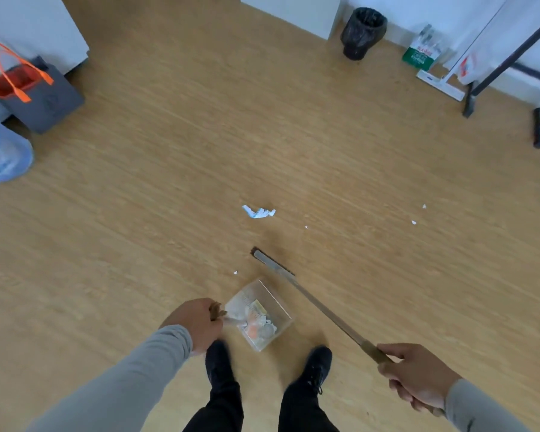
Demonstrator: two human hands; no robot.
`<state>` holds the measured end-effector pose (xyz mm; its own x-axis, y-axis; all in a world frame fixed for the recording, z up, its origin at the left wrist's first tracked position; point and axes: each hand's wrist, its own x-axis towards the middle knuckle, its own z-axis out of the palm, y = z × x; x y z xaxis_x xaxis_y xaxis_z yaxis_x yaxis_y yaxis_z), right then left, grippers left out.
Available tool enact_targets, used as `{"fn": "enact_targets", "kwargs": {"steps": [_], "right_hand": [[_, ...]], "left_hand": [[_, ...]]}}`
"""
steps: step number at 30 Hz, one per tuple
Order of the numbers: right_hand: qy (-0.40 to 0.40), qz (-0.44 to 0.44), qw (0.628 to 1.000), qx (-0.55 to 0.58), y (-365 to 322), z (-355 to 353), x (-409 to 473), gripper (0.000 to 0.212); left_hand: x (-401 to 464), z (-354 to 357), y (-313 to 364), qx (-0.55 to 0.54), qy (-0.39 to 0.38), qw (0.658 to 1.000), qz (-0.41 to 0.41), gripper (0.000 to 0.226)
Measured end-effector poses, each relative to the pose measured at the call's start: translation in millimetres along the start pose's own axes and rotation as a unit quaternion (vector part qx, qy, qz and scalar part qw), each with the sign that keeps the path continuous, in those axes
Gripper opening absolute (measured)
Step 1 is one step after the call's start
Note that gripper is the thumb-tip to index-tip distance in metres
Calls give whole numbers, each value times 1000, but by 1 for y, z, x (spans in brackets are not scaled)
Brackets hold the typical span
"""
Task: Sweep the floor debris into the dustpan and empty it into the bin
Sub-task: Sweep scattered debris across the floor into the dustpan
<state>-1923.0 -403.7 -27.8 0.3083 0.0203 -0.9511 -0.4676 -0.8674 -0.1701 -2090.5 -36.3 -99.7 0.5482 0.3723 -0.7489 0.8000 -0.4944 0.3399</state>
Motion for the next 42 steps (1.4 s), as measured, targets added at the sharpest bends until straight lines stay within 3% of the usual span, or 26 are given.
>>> {"fn": "enact_targets", "kwargs": {"steps": [10, 18, 25, 31, 34, 37, 42], "right_hand": [[31, -48, 998, -37, -105, 107, 55, 33], [-30, -4, 988, -149, -116, 183, 76, 74], [-74, -3, 996, -49, -120, 94, 8, 53], [-26, -13, 993, -117, -129, 146, 31, 65], [-54, -5, 994, -96, -142, 170, 36, 69], [-79, 0, 996, -35, -142, 143, 23, 61], [-57, -24, 998, 13, -133, 87, -14, 51]], "left_hand": [[-4, -54, -89, 8, 50, 998, -33, 17], [35, -57, -116, 51, 57, 996, -46, 20], [42, -66, -121, 38, 65, 996, -45, 22], [46, -69, -120, 33, 61, 997, -43, 21], [46, -69, -122, 37, 59, 997, -42, 17], [40, -70, -126, 43, 54, 997, -43, 15], [31, -84, -118, 21, 52, 997, -44, 16]]}}
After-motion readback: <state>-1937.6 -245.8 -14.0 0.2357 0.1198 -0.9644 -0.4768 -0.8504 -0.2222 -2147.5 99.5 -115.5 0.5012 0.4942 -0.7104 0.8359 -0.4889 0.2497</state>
